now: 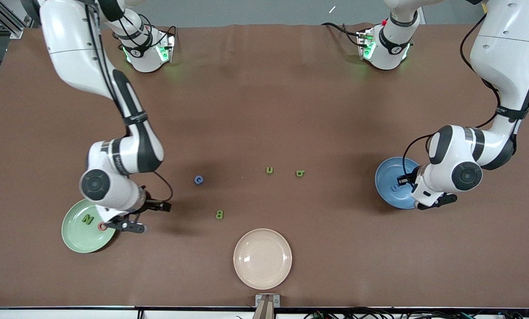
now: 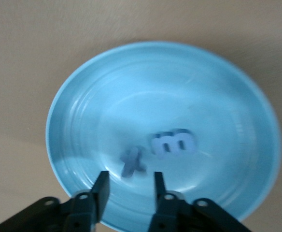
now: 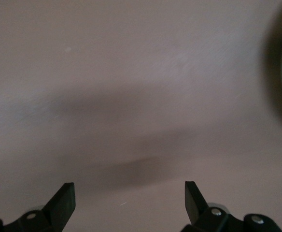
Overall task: Sort upper and lower case letters into plates
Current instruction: 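Put blue G on green plate while the left gripper grasps green p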
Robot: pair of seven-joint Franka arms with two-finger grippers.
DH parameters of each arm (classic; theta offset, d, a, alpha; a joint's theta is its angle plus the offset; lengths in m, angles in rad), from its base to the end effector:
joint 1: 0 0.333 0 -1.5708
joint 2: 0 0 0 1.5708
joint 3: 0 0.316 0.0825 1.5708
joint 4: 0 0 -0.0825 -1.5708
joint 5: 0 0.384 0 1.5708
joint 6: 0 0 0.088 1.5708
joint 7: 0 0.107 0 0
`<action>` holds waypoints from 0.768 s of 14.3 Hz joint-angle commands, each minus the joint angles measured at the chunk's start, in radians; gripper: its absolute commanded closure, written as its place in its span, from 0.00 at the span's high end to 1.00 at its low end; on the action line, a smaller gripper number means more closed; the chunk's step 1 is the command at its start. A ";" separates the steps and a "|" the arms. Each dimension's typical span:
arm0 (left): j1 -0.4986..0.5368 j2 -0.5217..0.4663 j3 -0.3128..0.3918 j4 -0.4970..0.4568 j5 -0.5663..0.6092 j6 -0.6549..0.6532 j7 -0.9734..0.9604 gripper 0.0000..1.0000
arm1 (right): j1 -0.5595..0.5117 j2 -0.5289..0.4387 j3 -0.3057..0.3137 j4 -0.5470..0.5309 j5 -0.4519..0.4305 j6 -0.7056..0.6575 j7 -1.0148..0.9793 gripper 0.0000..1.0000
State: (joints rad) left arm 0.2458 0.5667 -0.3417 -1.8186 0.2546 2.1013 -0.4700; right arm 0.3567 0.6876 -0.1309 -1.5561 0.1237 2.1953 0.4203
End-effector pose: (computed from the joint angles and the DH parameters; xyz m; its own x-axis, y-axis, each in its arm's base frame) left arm 0.6205 -0.0364 0.2224 0.9451 0.2483 -0.2126 0.2296 -0.9672 -0.1087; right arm 0.6774 0.1735 0.2420 0.9701 -0.2388 -0.0437 -0.2389 -0.9710 0.0039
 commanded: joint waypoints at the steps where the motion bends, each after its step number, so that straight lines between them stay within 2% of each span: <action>1: 0.007 -0.064 -0.055 0.019 -0.055 -0.024 -0.012 1.00 | 0.072 -0.031 -0.009 -0.070 0.037 0.044 0.153 1.00; 4: 0.001 -0.062 -0.137 0.036 -0.106 -0.027 -0.091 1.00 | 0.134 -0.051 -0.009 -0.191 0.037 0.171 0.213 1.00; 6: -0.016 -0.061 -0.209 0.009 -0.112 -0.018 -0.111 1.00 | 0.152 -0.068 -0.009 -0.266 0.039 0.245 0.219 1.00; 7: -0.019 -0.062 -0.255 -0.011 -0.110 -0.017 -0.184 0.99 | 0.162 -0.068 -0.009 -0.292 0.039 0.271 0.228 0.99; 8: -0.019 -0.062 -0.295 -0.024 -0.104 -0.012 -0.255 0.92 | 0.168 -0.069 -0.009 -0.297 0.039 0.267 0.247 0.99; 9: -0.029 -0.062 -0.327 -0.030 -0.097 0.000 -0.315 0.91 | 0.172 -0.074 -0.009 -0.300 0.039 0.262 0.259 0.98; 11: -0.113 -0.058 -0.335 -0.054 -0.046 0.069 -0.375 0.91 | 0.188 -0.076 -0.009 -0.308 0.039 0.262 0.282 0.98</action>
State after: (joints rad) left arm 0.1858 0.5158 -0.6678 -1.8418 0.1661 2.1124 -0.7851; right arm 0.5197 0.6696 -0.1310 -1.8024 0.1416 2.4519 0.6730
